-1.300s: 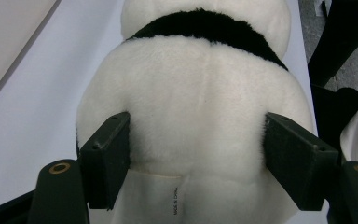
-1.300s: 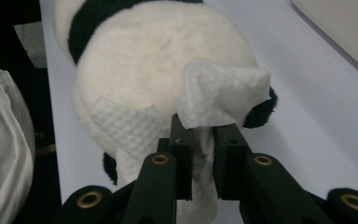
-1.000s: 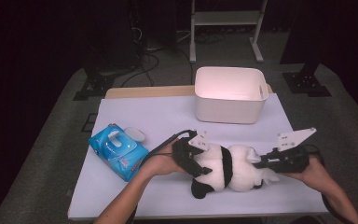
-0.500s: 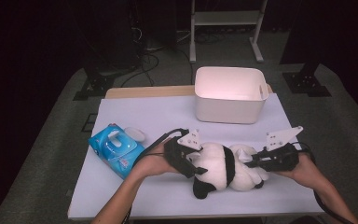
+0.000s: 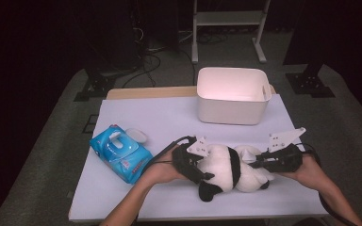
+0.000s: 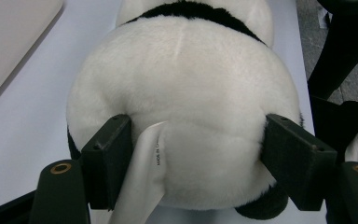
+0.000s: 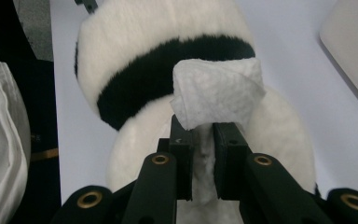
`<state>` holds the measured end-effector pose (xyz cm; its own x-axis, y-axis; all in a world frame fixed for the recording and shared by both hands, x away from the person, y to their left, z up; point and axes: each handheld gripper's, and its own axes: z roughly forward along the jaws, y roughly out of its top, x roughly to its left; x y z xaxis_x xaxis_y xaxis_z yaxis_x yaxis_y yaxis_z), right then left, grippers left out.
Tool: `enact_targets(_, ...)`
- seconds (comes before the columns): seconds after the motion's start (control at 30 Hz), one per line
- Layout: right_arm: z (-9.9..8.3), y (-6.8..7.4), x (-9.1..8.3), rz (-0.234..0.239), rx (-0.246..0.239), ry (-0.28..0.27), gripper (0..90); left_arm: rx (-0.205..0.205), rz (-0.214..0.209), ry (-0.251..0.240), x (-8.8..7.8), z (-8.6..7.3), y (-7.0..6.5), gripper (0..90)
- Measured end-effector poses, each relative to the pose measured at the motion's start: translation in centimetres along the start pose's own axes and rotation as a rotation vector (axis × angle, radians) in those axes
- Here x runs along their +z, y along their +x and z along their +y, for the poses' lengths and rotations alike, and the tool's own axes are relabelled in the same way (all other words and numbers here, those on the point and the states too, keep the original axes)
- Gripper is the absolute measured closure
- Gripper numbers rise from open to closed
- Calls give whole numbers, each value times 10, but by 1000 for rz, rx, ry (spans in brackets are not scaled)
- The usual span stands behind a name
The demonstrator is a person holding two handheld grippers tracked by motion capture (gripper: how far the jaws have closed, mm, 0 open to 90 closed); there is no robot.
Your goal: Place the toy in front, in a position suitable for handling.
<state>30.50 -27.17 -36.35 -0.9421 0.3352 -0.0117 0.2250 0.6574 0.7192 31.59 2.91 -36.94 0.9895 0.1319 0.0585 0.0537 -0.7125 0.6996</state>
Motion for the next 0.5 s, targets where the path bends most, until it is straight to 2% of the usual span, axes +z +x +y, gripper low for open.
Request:
enact_targets(0.13,8,0,5,13,-20,-6,792,5,-6,-7,6,5,0,269)
enact_targets(0.33,20,-1,13,47,-25,-4,791,4,-4,-23,16,12,-1,267)
enact_targets(0.5,18,-2,11,49,-16,-9,791,10,-7,-40,17,12,-1,266)
